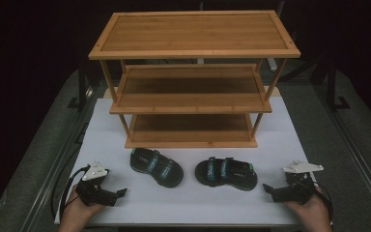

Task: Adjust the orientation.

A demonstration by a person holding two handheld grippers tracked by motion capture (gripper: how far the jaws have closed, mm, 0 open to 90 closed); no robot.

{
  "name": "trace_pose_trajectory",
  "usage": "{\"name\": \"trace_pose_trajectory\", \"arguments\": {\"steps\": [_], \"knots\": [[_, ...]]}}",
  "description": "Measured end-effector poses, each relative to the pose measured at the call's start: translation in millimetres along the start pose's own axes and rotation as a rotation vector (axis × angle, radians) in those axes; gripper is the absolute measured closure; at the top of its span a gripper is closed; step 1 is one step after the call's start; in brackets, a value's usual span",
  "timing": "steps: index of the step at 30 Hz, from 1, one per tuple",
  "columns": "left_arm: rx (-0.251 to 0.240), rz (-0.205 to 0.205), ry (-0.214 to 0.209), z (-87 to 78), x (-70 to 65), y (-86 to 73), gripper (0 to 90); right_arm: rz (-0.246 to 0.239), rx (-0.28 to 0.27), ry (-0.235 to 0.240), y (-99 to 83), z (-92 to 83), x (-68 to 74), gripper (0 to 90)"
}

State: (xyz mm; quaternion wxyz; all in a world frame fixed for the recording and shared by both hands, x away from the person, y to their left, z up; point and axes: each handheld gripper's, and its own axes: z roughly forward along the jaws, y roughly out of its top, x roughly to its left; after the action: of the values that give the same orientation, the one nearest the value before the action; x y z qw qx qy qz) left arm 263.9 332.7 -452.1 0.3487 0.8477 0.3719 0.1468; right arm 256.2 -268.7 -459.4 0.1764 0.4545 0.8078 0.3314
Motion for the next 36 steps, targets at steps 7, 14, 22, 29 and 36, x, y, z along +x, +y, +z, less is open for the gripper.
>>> {"name": "trace_pose_trajectory", "arguments": {"steps": [7,14,22,29,36], "knots": [[-0.056,-0.038,-0.012,-5.5,4.5,-1.9,16.2,0.0,-0.001,0.0,-0.1,0.0,-0.1,0.0],[-0.058,0.011,-0.048,-9.6,4.2,3.7,52.1,-0.003,-0.004,-0.001,-0.4,0.1,-0.1,0.0],[-0.084,0.019,-0.075,-18.7,7.1,24.7,90.0,0.001,-0.003,-0.001,-0.2,0.2,0.0,0.0],[-0.093,0.017,-0.063,-18.2,15.5,42.8,90.0,0.001,-0.001,0.001,-0.1,0.2,-0.4,0.0],[-0.117,0.022,-0.072,-14.7,28.5,60.7,90.0,0.001,-0.002,0.001,-0.1,0.2,-0.3,0.0]]}}
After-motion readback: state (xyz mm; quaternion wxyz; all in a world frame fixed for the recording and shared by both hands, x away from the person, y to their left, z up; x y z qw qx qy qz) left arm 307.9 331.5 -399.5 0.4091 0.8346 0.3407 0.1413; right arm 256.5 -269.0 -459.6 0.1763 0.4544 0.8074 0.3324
